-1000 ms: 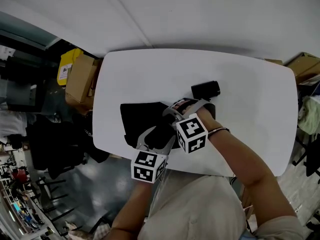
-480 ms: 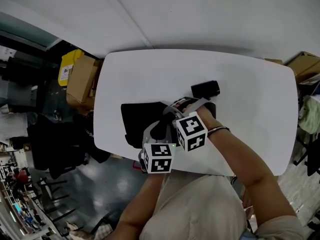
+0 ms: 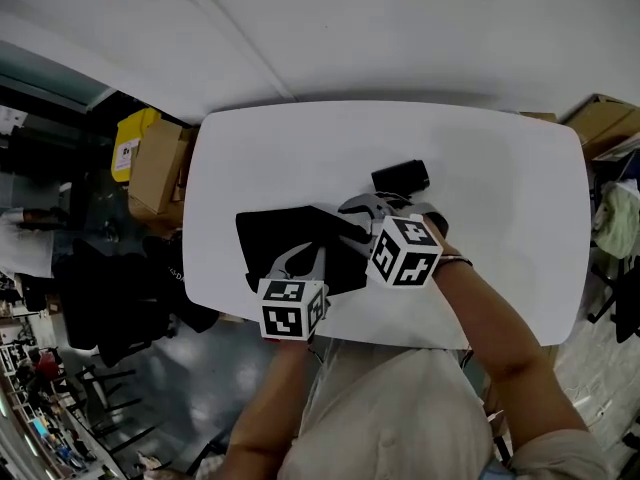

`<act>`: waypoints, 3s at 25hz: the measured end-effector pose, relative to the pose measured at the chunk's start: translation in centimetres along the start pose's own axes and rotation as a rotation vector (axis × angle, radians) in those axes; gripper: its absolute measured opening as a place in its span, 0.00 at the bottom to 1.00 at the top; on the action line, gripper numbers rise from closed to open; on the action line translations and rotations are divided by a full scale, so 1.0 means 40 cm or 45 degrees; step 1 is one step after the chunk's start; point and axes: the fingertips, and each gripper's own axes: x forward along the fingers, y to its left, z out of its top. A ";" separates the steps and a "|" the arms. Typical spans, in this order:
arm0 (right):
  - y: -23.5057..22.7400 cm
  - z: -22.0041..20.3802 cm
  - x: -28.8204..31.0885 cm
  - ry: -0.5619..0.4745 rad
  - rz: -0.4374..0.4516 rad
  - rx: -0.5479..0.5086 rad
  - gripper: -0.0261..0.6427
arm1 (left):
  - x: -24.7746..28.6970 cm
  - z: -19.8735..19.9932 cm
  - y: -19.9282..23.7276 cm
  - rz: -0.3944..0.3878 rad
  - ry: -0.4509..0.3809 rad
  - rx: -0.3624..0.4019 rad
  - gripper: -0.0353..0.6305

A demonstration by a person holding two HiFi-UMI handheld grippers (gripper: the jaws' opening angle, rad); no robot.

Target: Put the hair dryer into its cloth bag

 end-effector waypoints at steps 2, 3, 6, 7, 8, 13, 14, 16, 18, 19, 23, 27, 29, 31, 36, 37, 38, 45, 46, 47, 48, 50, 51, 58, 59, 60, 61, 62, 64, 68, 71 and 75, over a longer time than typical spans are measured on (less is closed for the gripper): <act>-0.037 -0.044 -0.059 0.000 -0.109 0.150 0.29 | 0.000 0.003 0.005 -0.012 -0.003 -0.009 0.09; -0.053 -0.076 -0.090 0.019 -0.175 0.220 0.29 | 0.000 0.006 0.008 -0.016 -0.004 -0.011 0.09; -0.073 -0.183 -0.167 0.067 -0.328 0.467 0.34 | 0.001 0.016 0.011 -0.028 -0.005 -0.015 0.09; -0.070 -0.218 -0.183 0.068 -0.361 0.569 0.37 | 0.003 0.018 0.011 -0.034 -0.003 -0.017 0.09; -0.065 -0.250 -0.194 0.066 -0.391 0.670 0.39 | 0.005 0.020 0.010 -0.039 -0.002 -0.019 0.09; -0.024 -0.350 -0.187 0.089 -0.484 0.978 0.44 | 0.017 0.030 0.010 -0.058 0.000 -0.055 0.09; -0.017 -0.358 -0.177 0.092 -0.489 1.020 0.45 | 0.019 0.032 0.011 -0.058 0.000 -0.059 0.09; -0.013 -0.369 -0.159 0.094 -0.505 1.112 0.48 | 0.021 0.039 0.014 -0.055 -0.001 -0.061 0.09; -0.015 -0.376 -0.146 0.096 -0.524 1.191 0.49 | 0.023 0.045 0.014 -0.054 -0.002 -0.061 0.09; -0.016 -0.377 -0.140 0.102 -0.529 1.216 0.49 | 0.023 0.046 0.014 -0.054 -0.002 -0.060 0.09; -0.009 -0.389 -0.113 0.157 -0.521 1.235 0.49 | 0.026 0.046 0.013 -0.055 0.002 -0.063 0.09; -0.008 -0.399 -0.090 0.193 -0.510 1.246 0.49 | 0.027 0.047 0.011 -0.065 -0.003 -0.080 0.09; -0.007 -0.404 -0.076 0.214 -0.505 1.244 0.49 | 0.029 0.047 0.011 -0.070 -0.003 -0.085 0.09; -0.006 -0.409 -0.062 0.234 -0.498 1.245 0.49 | 0.031 0.046 0.012 -0.075 -0.001 -0.092 0.09; -0.008 -0.421 -0.044 0.252 -0.503 1.265 0.49 | 0.034 0.043 0.009 -0.085 0.002 -0.107 0.09; -0.008 -0.423 -0.042 0.254 -0.503 1.270 0.49 | 0.034 0.043 0.008 -0.088 0.003 -0.109 0.09; -0.009 -0.423 -0.040 0.256 -0.504 1.274 0.49 | 0.034 0.042 0.008 -0.089 0.005 -0.110 0.09; -0.007 -0.432 -0.027 0.292 -0.498 1.265 0.49 | 0.042 0.037 -0.001 -0.102 0.009 -0.120 0.09; -0.006 -0.435 -0.024 0.302 -0.495 1.262 0.49 | 0.043 0.035 -0.002 -0.103 0.010 -0.122 0.09; -0.005 -0.437 -0.021 0.313 -0.491 1.259 0.49 | 0.043 0.034 -0.002 -0.104 0.011 -0.125 0.09; -0.005 -0.438 -0.018 0.325 -0.487 1.255 0.49 | 0.044 0.032 -0.002 -0.106 0.011 -0.129 0.09; -0.004 -0.440 -0.013 0.346 -0.480 1.241 0.49 | 0.045 0.030 -0.001 -0.108 0.011 -0.136 0.09; -0.004 -0.442 -0.010 0.354 -0.480 1.237 0.49 | 0.046 0.029 -0.001 -0.110 0.011 -0.139 0.09; -0.010 -0.446 -0.011 0.332 -0.507 1.258 0.49 | 0.042 0.029 0.000 -0.120 0.010 -0.148 0.09; -0.011 -0.445 -0.012 0.324 -0.513 1.266 0.49 | 0.042 0.028 0.001 -0.121 0.009 -0.152 0.09; -0.011 -0.445 -0.013 0.316 -0.517 1.274 0.49 | 0.042 0.028 0.002 -0.122 0.007 -0.155 0.09; -0.010 -0.445 -0.012 0.311 -0.516 1.281 0.49 | 0.041 0.028 0.003 -0.122 0.005 -0.158 0.09; -0.008 -0.447 -0.010 0.309 -0.511 1.287 0.49 | 0.040 0.028 0.003 -0.123 0.004 -0.160 0.09; -0.006 -0.451 -0.008 0.310 -0.509 1.298 0.49 | 0.039 0.026 0.005 -0.124 0.002 -0.162 0.09; -0.014 -0.449 -0.017 0.326 -0.514 1.321 0.48 | 0.037 0.028 0.007 -0.127 -0.002 -0.164 0.09; -0.008 -0.454 -0.025 0.357 -0.485 1.321 0.47 | 0.033 0.028 0.006 -0.131 -0.003 -0.166 0.09; 0.007 -0.459 -0.036 0.387 -0.427 1.276 0.45 | 0.032 0.026 0.012 -0.132 -0.005 -0.172 0.09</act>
